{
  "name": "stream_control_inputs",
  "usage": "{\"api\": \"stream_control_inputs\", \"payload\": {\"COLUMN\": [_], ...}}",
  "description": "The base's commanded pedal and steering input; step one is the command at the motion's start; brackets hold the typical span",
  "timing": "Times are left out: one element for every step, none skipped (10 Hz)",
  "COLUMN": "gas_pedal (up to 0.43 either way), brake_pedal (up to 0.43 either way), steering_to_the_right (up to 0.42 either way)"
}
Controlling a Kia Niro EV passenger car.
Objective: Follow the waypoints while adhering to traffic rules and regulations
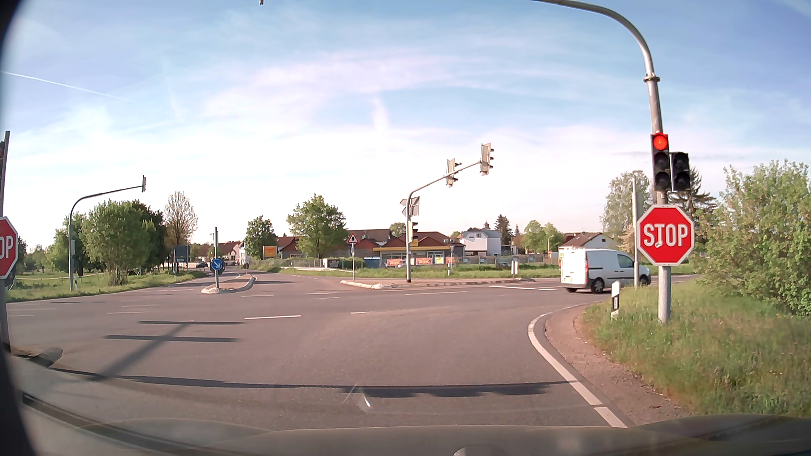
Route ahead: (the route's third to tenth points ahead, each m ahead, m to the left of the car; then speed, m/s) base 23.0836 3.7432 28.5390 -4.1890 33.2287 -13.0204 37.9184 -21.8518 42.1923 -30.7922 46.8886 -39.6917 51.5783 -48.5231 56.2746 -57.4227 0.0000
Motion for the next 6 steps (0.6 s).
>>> {"api": "stream_control_inputs", "payload": {"gas_pedal": [0.000,0.000,0.000,0.000,0.000,0.000], "brake_pedal": [0.262,0.262,0.268,0.262,0.262,0.262], "steering_to_the_right": [-0.005,-0.005,-0.005,-0.005,-0.005,-0.005]}}
